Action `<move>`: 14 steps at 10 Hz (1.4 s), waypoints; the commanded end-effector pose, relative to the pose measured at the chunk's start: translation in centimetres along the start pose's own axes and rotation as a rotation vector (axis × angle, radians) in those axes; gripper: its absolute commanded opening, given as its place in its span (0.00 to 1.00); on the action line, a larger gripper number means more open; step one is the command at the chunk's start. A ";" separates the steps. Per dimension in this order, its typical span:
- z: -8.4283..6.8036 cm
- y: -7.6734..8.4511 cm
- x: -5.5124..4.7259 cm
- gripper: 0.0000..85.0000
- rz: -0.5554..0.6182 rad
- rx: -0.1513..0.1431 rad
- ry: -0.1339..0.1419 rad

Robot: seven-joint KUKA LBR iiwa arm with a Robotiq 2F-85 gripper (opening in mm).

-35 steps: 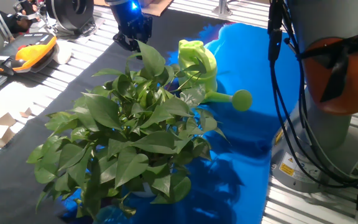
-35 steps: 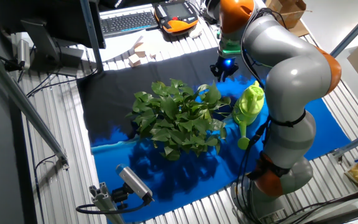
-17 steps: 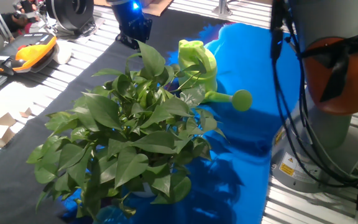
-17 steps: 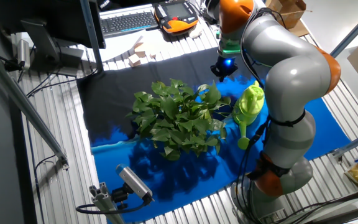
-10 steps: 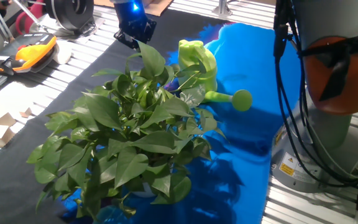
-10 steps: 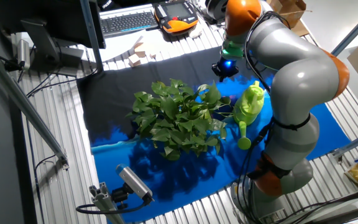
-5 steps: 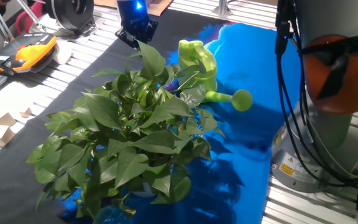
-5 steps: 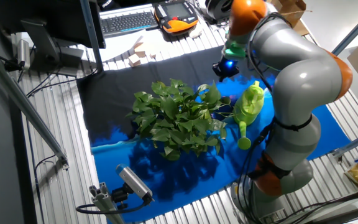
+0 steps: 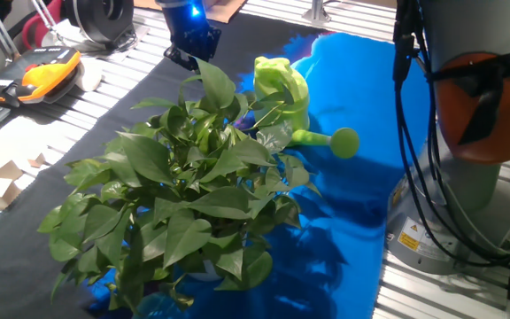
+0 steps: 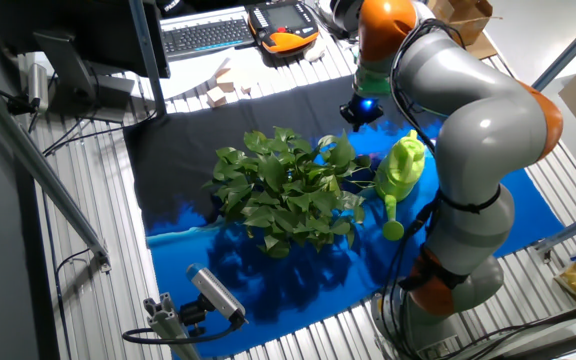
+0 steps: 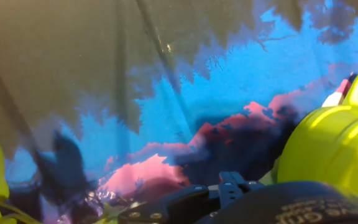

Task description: Water the plant

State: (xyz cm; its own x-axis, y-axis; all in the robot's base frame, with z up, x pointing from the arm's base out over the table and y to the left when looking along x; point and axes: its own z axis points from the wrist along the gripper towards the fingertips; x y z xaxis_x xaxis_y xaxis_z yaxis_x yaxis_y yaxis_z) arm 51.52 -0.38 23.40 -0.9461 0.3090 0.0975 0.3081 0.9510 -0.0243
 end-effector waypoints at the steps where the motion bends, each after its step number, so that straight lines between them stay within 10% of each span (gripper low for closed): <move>1: 0.5 -2.4 -0.7 0.00 0.003 -0.021 -0.008; 2: 1.3 -3.9 -1.0 0.20 0.011 -0.032 -0.015; 9: 1.8 -11.0 -1.8 0.20 0.016 -0.036 0.018; 11: 1.5 -9.1 -2.2 0.00 0.077 -0.096 0.067; 14: 1.2 -8.6 -2.3 0.00 0.149 -0.110 0.106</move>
State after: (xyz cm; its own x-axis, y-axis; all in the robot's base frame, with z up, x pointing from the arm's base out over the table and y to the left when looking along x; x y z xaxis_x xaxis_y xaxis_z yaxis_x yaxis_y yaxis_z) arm 50.95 -9.26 22.23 -0.8731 0.4429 0.2041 0.4625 0.8847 0.0586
